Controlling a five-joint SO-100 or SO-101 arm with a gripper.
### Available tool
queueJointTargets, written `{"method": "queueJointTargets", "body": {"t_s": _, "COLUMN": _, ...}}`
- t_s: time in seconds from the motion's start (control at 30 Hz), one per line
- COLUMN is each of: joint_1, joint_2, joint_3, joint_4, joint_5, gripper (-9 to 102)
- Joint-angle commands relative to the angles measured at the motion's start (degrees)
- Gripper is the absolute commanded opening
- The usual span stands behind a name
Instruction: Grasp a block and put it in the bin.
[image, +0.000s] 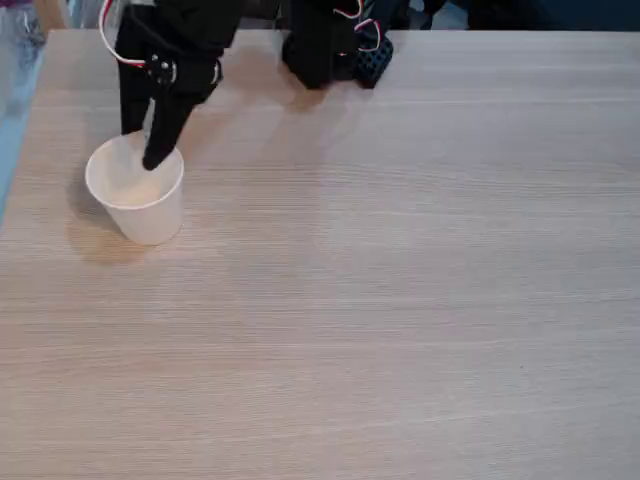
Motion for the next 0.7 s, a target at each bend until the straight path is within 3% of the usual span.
{"method": "queueJointTargets", "body": {"t_s": 0.0, "joint_1": 0.4, "joint_2": 3.7, "joint_3": 2.5, "joint_4": -0.3, "joint_5": 0.0, "gripper": 0}}
{"method": "queueJointTargets", "body": {"t_s": 0.67, "joint_1": -0.6, "joint_2": 0.4, "joint_3": 5.5, "joint_4": -7.6, "joint_5": -0.4, "gripper": 2}}
